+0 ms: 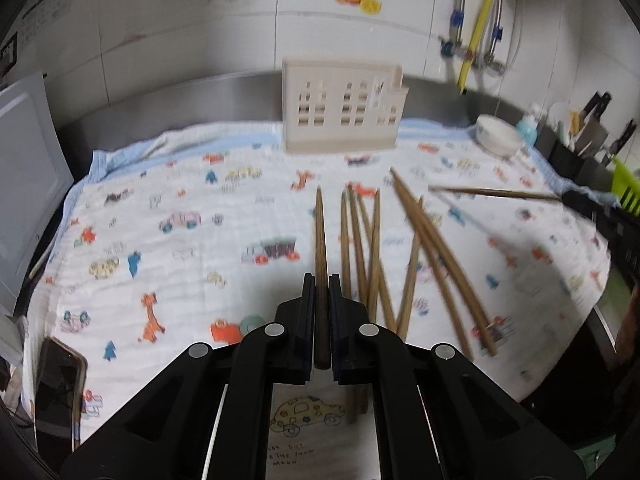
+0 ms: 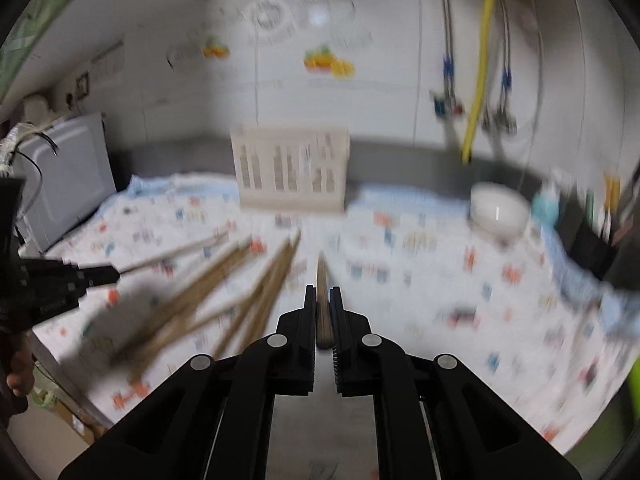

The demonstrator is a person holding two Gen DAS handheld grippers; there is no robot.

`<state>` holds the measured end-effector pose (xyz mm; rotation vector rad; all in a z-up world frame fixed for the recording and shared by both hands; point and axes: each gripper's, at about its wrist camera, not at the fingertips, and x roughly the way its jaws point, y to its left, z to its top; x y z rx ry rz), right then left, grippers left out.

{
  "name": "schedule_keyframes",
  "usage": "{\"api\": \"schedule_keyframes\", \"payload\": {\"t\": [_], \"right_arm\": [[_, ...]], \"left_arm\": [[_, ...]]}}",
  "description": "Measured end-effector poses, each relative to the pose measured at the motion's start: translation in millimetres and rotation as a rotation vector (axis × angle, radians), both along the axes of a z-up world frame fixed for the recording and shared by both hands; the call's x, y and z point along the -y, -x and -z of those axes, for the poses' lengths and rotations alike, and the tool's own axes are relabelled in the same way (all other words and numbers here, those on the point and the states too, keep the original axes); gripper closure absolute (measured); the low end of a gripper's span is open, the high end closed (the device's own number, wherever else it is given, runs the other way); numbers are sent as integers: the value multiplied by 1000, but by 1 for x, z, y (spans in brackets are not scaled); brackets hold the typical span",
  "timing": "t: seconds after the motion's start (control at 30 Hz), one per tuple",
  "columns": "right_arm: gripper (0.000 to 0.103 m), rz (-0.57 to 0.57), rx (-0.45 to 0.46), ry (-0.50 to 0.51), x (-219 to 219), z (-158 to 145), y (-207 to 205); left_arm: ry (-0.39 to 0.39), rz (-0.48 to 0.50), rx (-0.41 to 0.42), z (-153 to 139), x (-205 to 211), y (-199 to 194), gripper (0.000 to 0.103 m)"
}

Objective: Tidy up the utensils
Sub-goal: 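Close the left gripper on one wooden chopstick while the right gripper grasps another, then lift the left chopstick toward the holder while the right gripper inserts and releases its chopstick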

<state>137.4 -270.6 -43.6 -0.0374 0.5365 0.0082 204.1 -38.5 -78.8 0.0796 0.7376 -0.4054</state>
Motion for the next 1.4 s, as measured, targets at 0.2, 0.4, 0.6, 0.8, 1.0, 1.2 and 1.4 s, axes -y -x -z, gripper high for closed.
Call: {"api": "schedule_keyframes", "payload": {"t": [0.2,0.4,0.6,0.8,1.0,1.2,1.4], "right_arm": [[96,-132,15,28,1,-61,-45],[96,-178,-34,82,-3,-85,-89],[96,-177,-43,43,10,-110,-123],[96,-115,38,50,21,-155,-157],[96,-84,28,-12,30,-172,-205],[96,-65,-87,1,25,-137,-251],[96,-69,-144,-29,31,-106,-267]], "left_arm": [[40,11,47,-24,-8,-8,98],[58,7,67,-35,-10,-25,98],[37,12,90,-50,-4,-43,98],[-18,30,142,-72,11,-57,98],[-44,52,170,-90,26,-73,98],[-65,74,206,-111,43,-89,98],[-50,85,276,-147,56,-103,98]]}}
